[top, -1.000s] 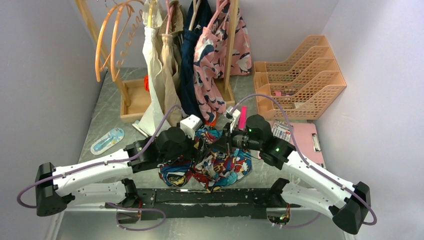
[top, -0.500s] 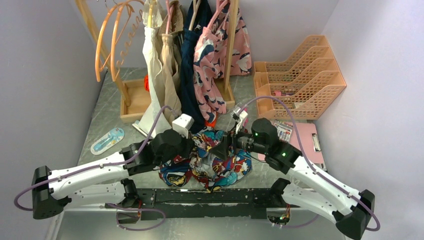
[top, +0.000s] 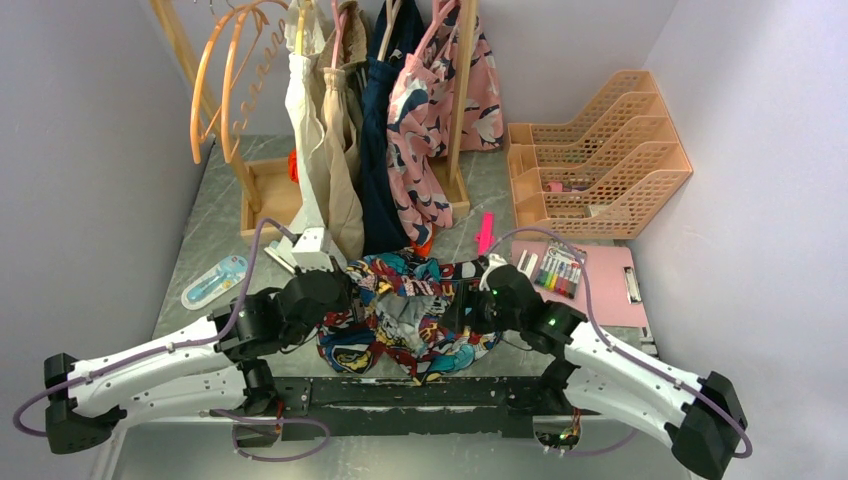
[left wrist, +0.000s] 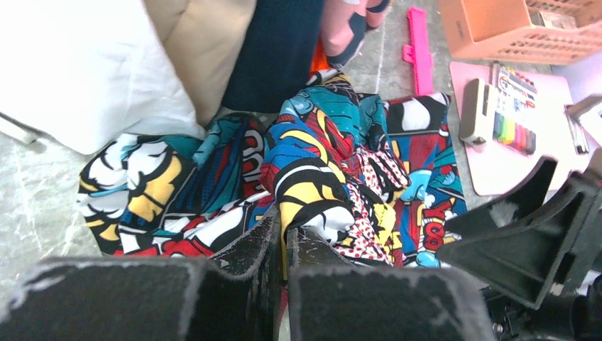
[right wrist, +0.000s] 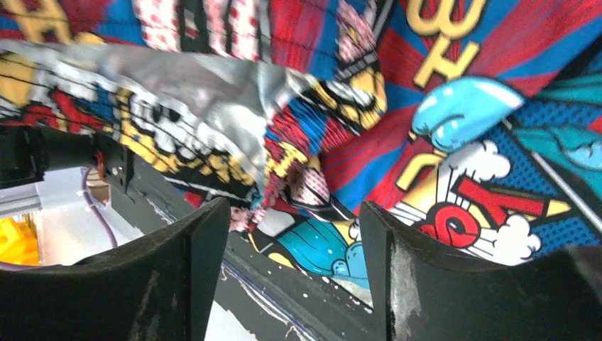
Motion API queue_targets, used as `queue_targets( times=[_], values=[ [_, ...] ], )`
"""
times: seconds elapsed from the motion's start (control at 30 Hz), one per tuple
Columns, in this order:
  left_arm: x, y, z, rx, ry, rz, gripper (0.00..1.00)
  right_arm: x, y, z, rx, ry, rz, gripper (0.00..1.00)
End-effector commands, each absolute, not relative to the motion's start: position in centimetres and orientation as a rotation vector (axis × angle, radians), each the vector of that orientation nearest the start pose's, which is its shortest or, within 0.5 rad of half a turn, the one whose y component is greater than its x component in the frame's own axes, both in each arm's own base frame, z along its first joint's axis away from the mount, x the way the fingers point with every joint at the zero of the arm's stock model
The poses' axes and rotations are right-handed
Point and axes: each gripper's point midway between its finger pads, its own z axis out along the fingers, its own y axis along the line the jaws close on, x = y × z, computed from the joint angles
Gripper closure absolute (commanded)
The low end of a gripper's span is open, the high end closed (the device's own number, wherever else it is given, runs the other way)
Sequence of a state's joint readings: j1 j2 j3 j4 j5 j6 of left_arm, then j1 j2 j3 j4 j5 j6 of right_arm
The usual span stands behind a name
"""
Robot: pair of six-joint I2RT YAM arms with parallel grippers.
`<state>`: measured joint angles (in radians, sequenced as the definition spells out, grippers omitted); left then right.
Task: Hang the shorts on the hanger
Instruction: Adjust the shorts at the center of the board.
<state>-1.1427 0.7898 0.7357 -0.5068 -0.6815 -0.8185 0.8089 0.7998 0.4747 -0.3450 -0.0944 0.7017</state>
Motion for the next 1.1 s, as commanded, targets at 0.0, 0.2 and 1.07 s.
queue_targets(
  times=[0.0,0.2,1.07],
  values=[
    [19.3,-18.1,20.4,-0.208,2.01,-0.456,0.93,14.0,23.4,9.7,-0.1,2.443,0.992,0.31],
    [19.2,-18.2,19.8,-0.211,2.033,-0.438,0.93,13.0,25.2,8.8,-0.176,2.468,0.981,0.38],
    [18.1,-22.4,19.9,0.109,2.072,-0.551,0.32,21.7,18.5,18.1,-0.259,2.214,0.216,1.0]
  ],
)
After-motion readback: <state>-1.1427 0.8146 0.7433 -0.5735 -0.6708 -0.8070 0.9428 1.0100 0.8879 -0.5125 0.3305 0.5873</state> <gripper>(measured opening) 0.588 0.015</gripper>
